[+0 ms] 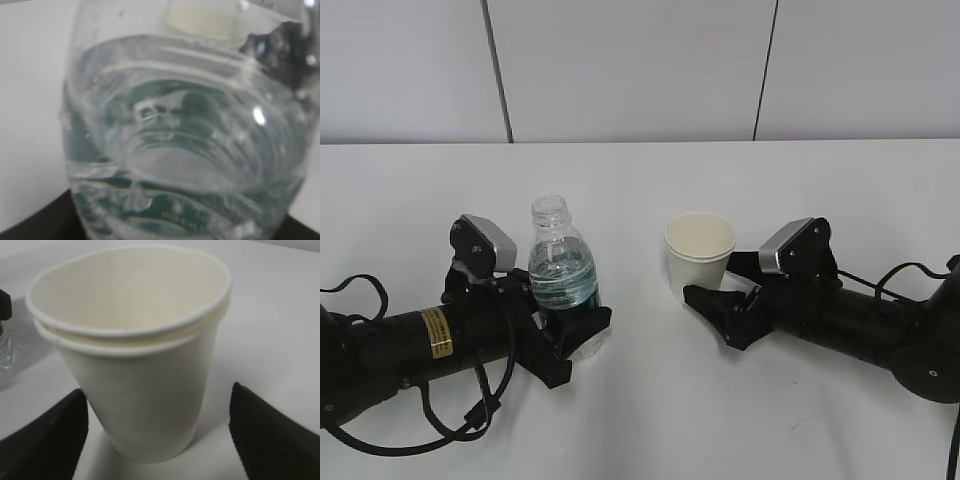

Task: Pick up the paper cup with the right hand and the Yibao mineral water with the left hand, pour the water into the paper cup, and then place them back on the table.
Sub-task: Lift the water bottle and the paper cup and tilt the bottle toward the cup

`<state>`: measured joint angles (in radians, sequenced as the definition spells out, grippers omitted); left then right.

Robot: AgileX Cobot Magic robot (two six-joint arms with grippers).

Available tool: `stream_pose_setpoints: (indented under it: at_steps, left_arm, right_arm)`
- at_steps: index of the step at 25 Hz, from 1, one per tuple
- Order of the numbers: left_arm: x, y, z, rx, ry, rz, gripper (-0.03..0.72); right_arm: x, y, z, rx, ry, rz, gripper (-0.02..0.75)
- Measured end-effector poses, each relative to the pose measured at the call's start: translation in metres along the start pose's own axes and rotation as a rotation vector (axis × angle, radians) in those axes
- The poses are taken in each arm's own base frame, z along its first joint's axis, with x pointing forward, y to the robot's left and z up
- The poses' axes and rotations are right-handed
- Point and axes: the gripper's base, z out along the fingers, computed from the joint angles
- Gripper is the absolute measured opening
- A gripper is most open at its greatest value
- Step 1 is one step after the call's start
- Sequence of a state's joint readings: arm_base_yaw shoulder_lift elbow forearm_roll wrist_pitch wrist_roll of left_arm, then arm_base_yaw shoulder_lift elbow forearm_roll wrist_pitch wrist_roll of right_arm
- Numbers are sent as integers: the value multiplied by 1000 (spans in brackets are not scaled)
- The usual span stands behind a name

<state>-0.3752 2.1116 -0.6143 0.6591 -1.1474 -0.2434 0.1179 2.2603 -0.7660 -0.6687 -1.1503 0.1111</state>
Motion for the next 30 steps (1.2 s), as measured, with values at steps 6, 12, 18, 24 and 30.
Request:
stream_pose_setpoints:
  at_steps: [6, 12, 18, 24, 30]
  left_arm:
    - [0, 0, 0, -1, -1, 0, 414]
    - [0, 0, 0, -1, -1, 0, 414]
    - [0, 0, 0, -1, -1, 0, 414]
    - [0, 0, 0, -3, -2, -1, 410]
    - [0, 0, 0, -3, -2, -2, 410]
  right_arm:
    - [-3, 3, 13, -27, -20, -19, 674]
    - [-13, 5, 25, -41, -58, -49, 669]
    - [-15, 3, 26, -33, -65, -49, 640]
    - [-13, 7, 26, -78, -55, -49, 594]
    - [-13, 6, 26, -67, -55, -41, 593]
